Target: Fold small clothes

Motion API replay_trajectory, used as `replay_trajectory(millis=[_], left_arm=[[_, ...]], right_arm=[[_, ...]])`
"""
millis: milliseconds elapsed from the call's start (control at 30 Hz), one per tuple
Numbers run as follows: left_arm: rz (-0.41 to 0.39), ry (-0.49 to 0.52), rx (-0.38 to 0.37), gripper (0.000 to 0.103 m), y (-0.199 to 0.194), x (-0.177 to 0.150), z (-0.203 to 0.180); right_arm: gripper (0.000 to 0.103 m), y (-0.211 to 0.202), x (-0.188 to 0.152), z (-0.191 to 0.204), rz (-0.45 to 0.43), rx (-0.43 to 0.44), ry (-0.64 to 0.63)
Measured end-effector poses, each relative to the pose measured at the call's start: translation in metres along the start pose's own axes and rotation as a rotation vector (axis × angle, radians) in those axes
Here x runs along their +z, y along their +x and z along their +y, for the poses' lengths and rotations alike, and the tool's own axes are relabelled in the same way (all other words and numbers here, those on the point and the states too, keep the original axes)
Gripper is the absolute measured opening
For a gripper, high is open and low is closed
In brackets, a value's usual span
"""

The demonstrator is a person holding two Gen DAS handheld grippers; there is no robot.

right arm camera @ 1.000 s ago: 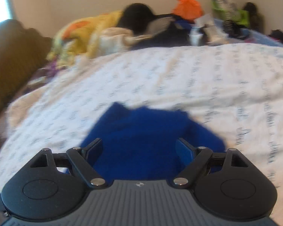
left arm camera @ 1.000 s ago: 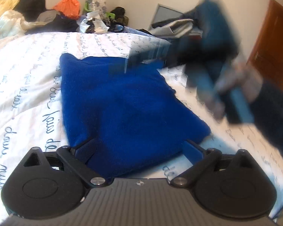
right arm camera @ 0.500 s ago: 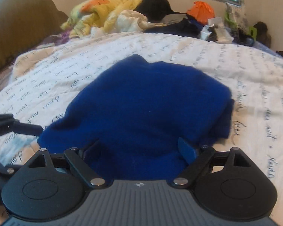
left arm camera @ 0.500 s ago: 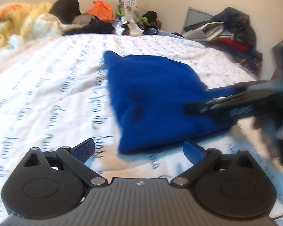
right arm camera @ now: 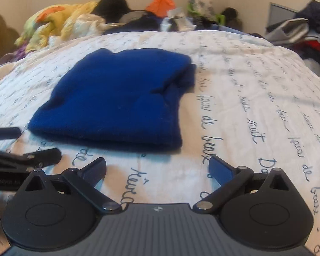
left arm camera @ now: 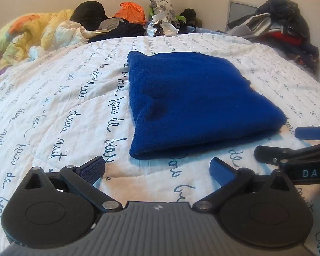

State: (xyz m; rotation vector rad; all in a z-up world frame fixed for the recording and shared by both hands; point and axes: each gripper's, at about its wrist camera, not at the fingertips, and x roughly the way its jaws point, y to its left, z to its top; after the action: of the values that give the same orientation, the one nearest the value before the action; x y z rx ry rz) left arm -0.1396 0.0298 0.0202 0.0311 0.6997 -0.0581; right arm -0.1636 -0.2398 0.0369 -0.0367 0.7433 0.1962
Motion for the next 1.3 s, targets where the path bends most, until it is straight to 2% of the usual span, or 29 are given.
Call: replay_trajectory(millis=[133,200,267,400,600,867,1000,1300], left_arm=[[0.004,-0.039,0.025,0.103,-0.002,0.0,-0.004],[-0.002,-0.047,0.025,0.103,-0.004,-0.002,-0.005],[-0.006,-0.044,0.01,0.103,-0.005,-0.003,-0.002],[-0.035,-0.099,-0.037,0.103,-0.008,-0.004,0.008],[-0.01,-0.033,0.017,0.103,-0.005,-0.002,-0.005],[-0.01,-0.036,0.019,0.103,-0.005,-0.003,-0.005],[-0.005,-0.056,0.064,0.103,-0.004,-0.002,-0.005],[-0.005,-0.056,0.063,0.103,-0.005,-0.002,-0.005]], right_arm=[[0.103,0.002,-0.002,0.003,-0.022,-0.032,0.026],[0.103,0.002,0.0,0.002,-0.006,-0.032,0.027],[0.103,0.001,-0.002,0.002,-0.01,-0.025,0.019],[0.103,0.001,-0.004,0.004,-0.023,-0.032,0.02],[0.103,0.001,-0.005,0.004,-0.032,-0.036,0.023],[0.103,0.0,-0.006,0.004,-0.035,-0.04,0.027],[0.103,0.0,-0.004,0.001,-0.023,-0.042,0.043],[0.103,0.0,-0.006,-0.002,-0.027,-0.059,0.042]])
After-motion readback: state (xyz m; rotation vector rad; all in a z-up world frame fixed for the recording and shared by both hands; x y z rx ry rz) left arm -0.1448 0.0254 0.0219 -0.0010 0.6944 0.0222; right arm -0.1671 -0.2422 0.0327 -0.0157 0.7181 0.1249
